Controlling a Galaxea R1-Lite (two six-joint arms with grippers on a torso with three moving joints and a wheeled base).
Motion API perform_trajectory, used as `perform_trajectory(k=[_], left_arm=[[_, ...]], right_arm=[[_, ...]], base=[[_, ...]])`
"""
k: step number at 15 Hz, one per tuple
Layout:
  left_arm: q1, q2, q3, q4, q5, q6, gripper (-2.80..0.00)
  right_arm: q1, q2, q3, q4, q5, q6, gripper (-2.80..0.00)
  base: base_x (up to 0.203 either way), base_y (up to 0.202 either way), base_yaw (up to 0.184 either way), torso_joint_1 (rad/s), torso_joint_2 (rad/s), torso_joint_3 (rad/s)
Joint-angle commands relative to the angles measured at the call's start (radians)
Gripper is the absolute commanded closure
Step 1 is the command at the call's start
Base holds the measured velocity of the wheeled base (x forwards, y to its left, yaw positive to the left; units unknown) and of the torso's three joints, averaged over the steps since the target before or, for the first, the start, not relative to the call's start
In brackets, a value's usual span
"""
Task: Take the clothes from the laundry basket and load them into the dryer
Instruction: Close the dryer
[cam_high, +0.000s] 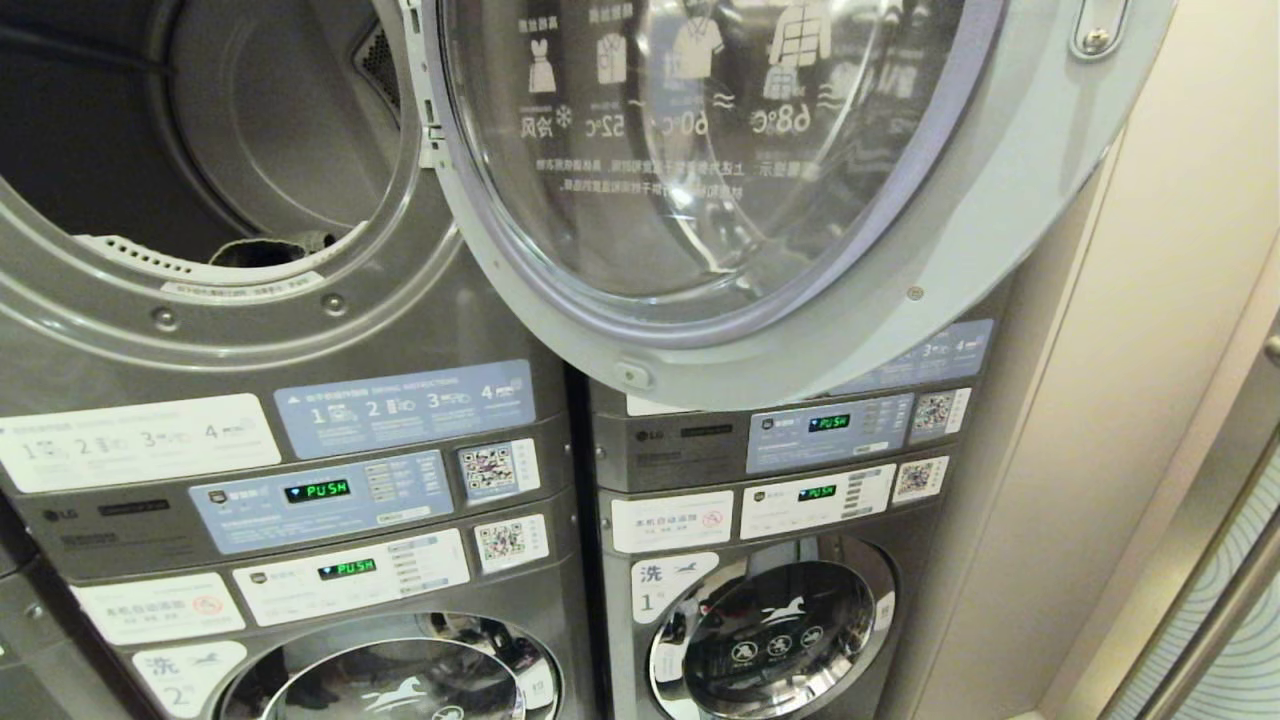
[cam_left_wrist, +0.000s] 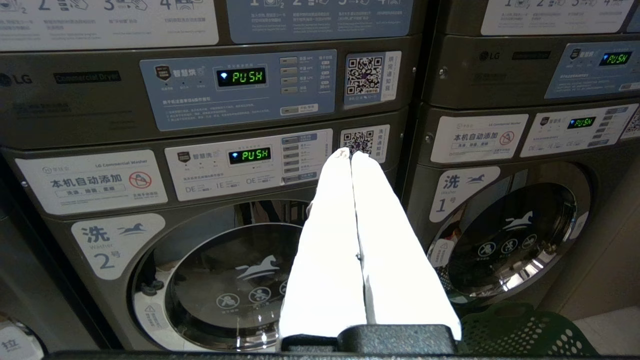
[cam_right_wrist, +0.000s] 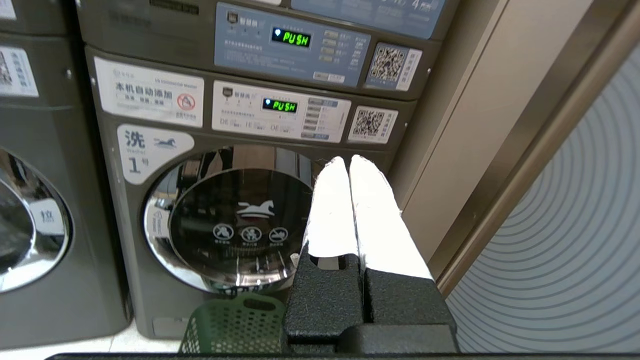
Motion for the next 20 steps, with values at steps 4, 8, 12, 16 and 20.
perform_trajectory(k=[4, 8, 12, 16, 20], left_arm=[[0.000, 0.000, -0.001, 0.000, 0.000, -0.001, 0.00], [0.000, 0.000, 0.000, 0.000, 0.001, -0.001, 0.00], [0.000, 0.000, -0.001, 0.000, 0.000, -0.001, 0.00], [0.000, 0.000, 0.000, 0.000, 0.001, -0.003, 0.00], [0.000, 0.000, 0.000, 0.000, 0.001, -0.003, 0.00]], right_arm=[[-0.002, 0.154, -0.259, 0.000, -0.030, 0.043, 0.00], [-0.002, 0.715, -0.630, -0.125, -0.084, 0.153, 0.00], [0.001, 1.130, -0.779, -0.444, -0.113, 0.253, 0.00], [0.018, 1.248, -0.822, -0.609, 0.138, 0.336, 0.00], [0.028, 1.254, -0.802, -0.635, 0.342, 0.356, 0.00]], base=[[0.000, 0.000, 0.000, 0.001, 0.00, 0.088], [0.000, 0.000, 0.000, 0.000, 0.00, 0.000], [0.000, 0.000, 0.000, 0.000, 0.00, 0.000], [0.000, 0.000, 0.000, 0.000, 0.00, 0.000], [0.000, 0.000, 0.000, 0.000, 0.00, 0.000]])
